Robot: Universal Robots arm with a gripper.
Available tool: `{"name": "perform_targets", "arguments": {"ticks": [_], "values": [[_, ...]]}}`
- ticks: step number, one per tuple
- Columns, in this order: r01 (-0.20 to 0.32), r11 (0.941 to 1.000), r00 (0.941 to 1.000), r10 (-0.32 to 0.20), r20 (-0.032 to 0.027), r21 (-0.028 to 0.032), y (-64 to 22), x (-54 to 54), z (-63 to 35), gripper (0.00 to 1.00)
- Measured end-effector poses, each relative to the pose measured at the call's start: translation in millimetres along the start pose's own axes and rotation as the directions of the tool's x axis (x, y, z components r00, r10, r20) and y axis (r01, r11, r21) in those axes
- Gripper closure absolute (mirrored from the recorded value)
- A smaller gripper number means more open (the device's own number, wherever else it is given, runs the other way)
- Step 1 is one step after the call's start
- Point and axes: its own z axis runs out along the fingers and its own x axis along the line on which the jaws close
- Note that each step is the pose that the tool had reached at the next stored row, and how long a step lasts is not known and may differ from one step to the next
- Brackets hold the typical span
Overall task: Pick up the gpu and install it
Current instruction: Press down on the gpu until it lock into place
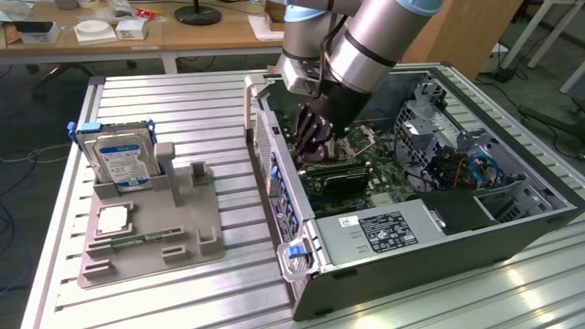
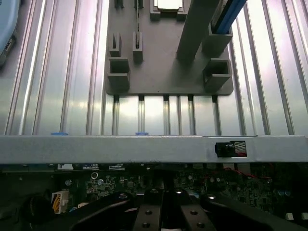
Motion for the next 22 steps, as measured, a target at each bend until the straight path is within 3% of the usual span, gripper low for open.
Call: {"name": "perform_targets", "arguments": {"ticks": [7,10,15,20,22], "values": [[-0.001,1.0000,1.0000,0.001,-0.0004,-0.0050,-1.3,1.6,-0.1,0.90],[-0.002,1.0000,1.0000,0.001,-0.0037,-0.0050,-5.4,0.7,0.1,0.90],[-0.001,1.0000,1.0000,0.001,-0.0028,-0.0057,-11.8,-2.4,1.1,0.90],[-0.002,0.9995,1.0000,0.002,-0.0040,-0.0309,-16.0,-4.8,-0.5,0.90],[-0.004,0.9988,1.0000,0.003,-0.0054,-0.0484,-18.2,-5.9,-1.4,0.90]]}}
